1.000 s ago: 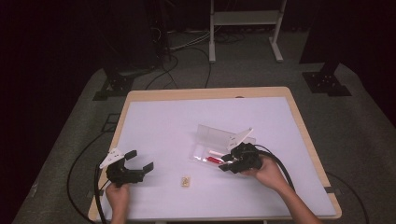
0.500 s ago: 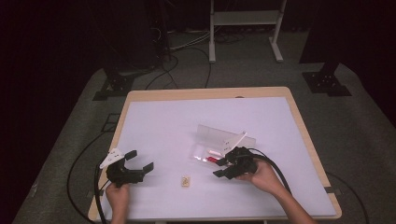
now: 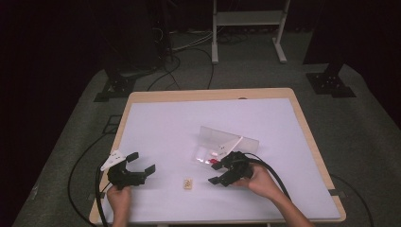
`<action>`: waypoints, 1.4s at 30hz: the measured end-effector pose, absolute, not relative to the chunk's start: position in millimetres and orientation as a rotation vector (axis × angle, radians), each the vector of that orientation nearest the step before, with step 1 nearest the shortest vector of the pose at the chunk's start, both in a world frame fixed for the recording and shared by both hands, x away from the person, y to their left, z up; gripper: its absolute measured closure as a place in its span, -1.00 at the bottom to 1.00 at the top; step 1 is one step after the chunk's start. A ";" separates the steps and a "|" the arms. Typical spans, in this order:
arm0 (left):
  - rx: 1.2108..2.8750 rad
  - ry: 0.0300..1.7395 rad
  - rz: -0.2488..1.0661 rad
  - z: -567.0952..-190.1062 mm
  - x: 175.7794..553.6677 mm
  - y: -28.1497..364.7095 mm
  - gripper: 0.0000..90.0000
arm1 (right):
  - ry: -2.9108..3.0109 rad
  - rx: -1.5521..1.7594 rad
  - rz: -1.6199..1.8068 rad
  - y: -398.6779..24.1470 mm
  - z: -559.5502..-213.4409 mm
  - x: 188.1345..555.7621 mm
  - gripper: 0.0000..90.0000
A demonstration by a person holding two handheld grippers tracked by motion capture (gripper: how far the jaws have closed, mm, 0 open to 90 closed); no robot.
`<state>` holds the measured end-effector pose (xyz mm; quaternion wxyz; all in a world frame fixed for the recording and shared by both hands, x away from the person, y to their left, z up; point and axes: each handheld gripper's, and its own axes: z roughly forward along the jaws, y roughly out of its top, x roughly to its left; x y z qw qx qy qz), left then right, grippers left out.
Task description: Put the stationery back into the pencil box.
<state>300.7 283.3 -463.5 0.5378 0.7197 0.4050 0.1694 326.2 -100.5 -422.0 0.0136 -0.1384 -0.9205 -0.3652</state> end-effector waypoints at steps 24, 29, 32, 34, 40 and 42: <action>1.708 0.964 0.401 -463.5 300.7 283.6 -1.00 | -2.847 -0.303 -1.083 -52.2 -432.8 322.6 -0.21; 1.706 0.963 0.401 -463.5 300.7 283.6 -1.00 | -2.861 -0.294 -1.079 -45.7 -435.3 324.0 -0.21; 1.706 0.963 0.401 -463.5 300.6 283.7 -1.00 | -2.868 -0.283 -1.071 -42.8 -436.1 324.7 -0.21; 1.706 0.964 0.401 -463.5 300.6 283.6 -1.00 | -2.872 -0.275 -1.068 -40.0 -436.7 324.6 -0.22; 1.706 0.963 0.401 -463.5 300.6 283.5 -1.00 | -2.874 -0.261 -1.059 -33.1 -438.9 325.6 -0.24; 1.706 0.963 0.401 -463.5 300.6 283.6 -1.00 | -2.868 -0.259 -1.054 -30.3 -440.0 326.1 -0.25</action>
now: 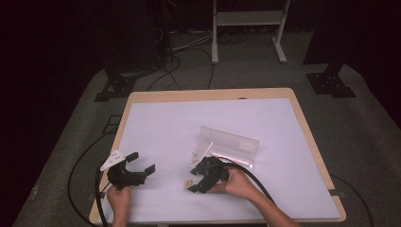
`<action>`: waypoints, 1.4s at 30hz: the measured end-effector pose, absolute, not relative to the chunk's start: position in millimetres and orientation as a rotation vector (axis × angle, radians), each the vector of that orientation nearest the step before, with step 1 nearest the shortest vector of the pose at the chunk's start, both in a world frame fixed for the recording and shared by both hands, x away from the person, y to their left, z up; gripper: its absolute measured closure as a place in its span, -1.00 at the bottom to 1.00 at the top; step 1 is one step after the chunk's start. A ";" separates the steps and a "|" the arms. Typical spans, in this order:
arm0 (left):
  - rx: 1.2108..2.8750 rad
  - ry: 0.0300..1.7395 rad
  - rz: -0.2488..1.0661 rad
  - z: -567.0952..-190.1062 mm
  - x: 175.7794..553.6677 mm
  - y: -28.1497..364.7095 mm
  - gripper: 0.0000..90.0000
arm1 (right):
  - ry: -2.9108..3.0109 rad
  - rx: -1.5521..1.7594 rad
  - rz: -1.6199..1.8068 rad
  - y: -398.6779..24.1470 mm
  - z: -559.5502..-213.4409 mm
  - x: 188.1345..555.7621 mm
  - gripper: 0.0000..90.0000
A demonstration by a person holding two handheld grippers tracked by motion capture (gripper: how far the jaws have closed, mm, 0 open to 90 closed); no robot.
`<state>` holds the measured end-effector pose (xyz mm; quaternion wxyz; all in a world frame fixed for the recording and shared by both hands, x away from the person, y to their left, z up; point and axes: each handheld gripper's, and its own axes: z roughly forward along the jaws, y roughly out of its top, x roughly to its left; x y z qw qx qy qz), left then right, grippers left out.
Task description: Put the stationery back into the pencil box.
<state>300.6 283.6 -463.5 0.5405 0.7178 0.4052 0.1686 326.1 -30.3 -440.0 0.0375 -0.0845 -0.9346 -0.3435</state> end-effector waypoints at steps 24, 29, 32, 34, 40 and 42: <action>1.706 0.962 0.399 -463.3 300.3 284.0 -1.00 | -2.912 -0.214 -0.979 -10.9 -454.1 331.2 -0.03; 1.705 0.962 0.398 -463.3 300.3 283.9 -1.00 | -2.915 -0.197 -0.959 -10.5 -456.4 332.1 0.08; 1.708 0.961 0.400 -463.3 300.3 283.8 -1.00 | -2.919 -0.195 -0.959 -11.1 -455.8 331.9 0.20; 1.705 0.962 0.398 -463.3 300.3 283.9 -1.00 | -2.917 -0.176 -0.966 -11.9 -454.8 331.5 0.27; 1.704 0.963 0.399 -463.4 300.5 283.9 -1.00 | -2.916 -0.174 -0.972 -12.7 -452.3 331.4 0.29; 1.705 0.963 0.400 -463.4 300.4 283.7 -1.00 | -2.915 -0.176 -0.978 -13.9 -450.5 331.9 0.29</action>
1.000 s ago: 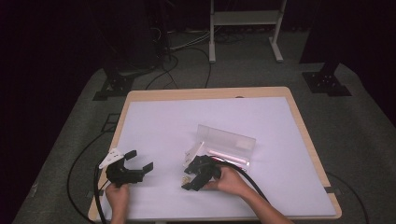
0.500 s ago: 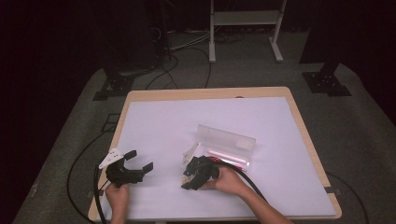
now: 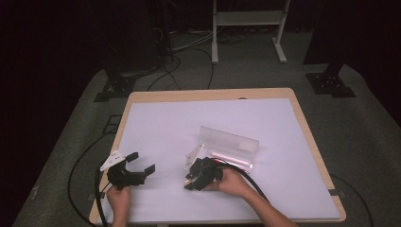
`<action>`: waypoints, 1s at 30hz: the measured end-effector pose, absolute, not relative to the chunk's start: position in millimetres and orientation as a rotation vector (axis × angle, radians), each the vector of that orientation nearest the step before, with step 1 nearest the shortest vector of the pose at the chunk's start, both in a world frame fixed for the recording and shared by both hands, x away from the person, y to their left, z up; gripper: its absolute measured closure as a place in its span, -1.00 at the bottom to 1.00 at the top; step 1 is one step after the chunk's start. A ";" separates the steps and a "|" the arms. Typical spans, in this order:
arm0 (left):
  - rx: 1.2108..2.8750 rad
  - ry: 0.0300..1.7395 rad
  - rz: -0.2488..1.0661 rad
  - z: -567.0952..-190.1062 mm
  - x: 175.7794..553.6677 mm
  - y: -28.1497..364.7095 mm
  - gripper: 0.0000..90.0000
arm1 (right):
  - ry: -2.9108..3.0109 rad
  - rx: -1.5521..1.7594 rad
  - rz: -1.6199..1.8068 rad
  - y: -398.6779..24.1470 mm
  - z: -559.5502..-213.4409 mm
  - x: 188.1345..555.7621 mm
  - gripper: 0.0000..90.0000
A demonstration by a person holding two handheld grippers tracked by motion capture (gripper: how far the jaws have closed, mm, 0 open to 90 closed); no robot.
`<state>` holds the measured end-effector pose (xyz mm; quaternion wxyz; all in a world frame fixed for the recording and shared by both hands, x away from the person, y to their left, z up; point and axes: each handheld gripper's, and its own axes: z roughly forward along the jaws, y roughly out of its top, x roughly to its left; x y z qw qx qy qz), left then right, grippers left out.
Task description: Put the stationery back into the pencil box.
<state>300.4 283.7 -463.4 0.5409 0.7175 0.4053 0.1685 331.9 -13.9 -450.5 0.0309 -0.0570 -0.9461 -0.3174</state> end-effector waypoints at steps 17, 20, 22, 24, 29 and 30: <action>1.707 0.961 0.401 -463.4 300.5 283.7 -1.00 | -2.932 -0.198 -1.055 -29.1 -428.7 341.9 0.29; 1.706 0.962 0.400 -463.4 300.6 283.8 -1.00 | -2.934 -0.201 -1.059 -30.1 -424.9 344.6 0.29; 1.705 0.962 0.400 -463.4 300.5 283.8 -1.00 | -2.933 -0.206 -1.068 -30.6 -423.5 345.8 0.29; 1.703 0.963 0.399 -463.4 300.6 283.6 -1.00 | -2.935 -0.203 -1.063 -30.8 -422.2 347.0 0.29; 1.698 0.968 0.397 -463.5 300.6 283.5 -1.00 | -2.939 -0.211 -1.075 -32.7 -417.6 350.8 0.29; 1.696 0.969 0.396 -463.5 300.6 283.5 -1.00 | -2.940 -0.211 -1.074 -33.1 -416.6 351.6 0.29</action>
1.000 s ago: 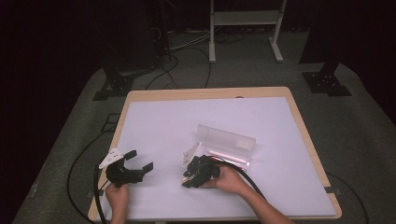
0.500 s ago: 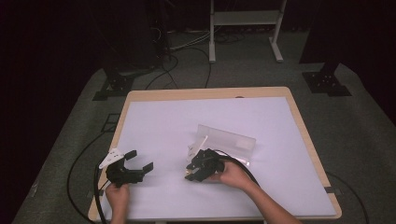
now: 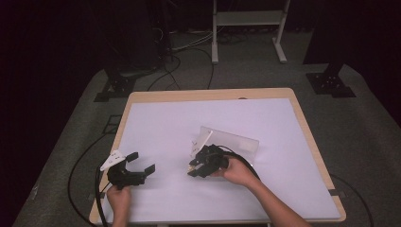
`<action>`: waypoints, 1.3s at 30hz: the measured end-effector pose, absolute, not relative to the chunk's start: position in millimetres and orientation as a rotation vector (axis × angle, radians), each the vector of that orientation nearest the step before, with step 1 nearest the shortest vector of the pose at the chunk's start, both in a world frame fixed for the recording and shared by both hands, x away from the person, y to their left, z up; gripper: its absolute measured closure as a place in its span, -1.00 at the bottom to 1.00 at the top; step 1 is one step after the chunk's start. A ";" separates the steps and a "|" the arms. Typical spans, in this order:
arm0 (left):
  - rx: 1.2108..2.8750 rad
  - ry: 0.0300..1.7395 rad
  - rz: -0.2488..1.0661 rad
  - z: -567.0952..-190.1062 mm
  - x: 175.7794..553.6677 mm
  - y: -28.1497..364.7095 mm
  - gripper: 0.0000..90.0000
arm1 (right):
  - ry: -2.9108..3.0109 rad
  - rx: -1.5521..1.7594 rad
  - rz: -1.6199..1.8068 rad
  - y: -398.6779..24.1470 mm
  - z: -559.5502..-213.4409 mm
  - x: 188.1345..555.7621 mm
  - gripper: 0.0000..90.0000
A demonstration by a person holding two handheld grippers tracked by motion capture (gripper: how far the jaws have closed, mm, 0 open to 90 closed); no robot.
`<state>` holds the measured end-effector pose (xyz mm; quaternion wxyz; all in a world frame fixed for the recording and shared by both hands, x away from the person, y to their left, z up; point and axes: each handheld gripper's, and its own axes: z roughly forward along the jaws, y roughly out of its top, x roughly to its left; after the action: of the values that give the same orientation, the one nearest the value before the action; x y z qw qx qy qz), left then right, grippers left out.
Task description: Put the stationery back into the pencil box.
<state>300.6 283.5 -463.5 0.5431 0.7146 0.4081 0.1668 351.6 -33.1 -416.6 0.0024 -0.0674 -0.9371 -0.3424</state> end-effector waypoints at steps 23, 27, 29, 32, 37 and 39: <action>1.691 0.970 0.398 -463.6 300.9 284.6 -1.00 | -2.952 -0.267 -1.110 -39.6 -397.6 370.6 0.29; 1.695 0.968 0.399 -463.6 301.0 285.0 -1.00 | -2.942 -0.299 -1.122 -42.1 -396.0 376.5 0.29; 1.697 0.968 0.400 -463.5 301.0 285.0 -1.00 | -2.935 -0.310 -1.129 -43.4 -396.0 378.8 0.29; 1.697 0.965 0.404 -463.6 300.8 284.3 -1.00 | -2.941 -0.327 -1.124 -44.0 -397.1 381.6 0.29; 1.697 0.964 0.403 -463.6 300.9 284.7 -1.00 | -2.956 -0.352 -1.121 -43.9 -400.2 387.9 0.29; 1.697 0.963 0.403 -463.6 300.9 284.5 -1.00 | -2.959 -0.362 -1.104 -43.7 -402.5 390.5 0.29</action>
<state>300.9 284.5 -463.6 0.5436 0.7148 0.4058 0.1699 390.5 -43.7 -402.5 -0.0187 -0.1140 -0.9306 -0.3472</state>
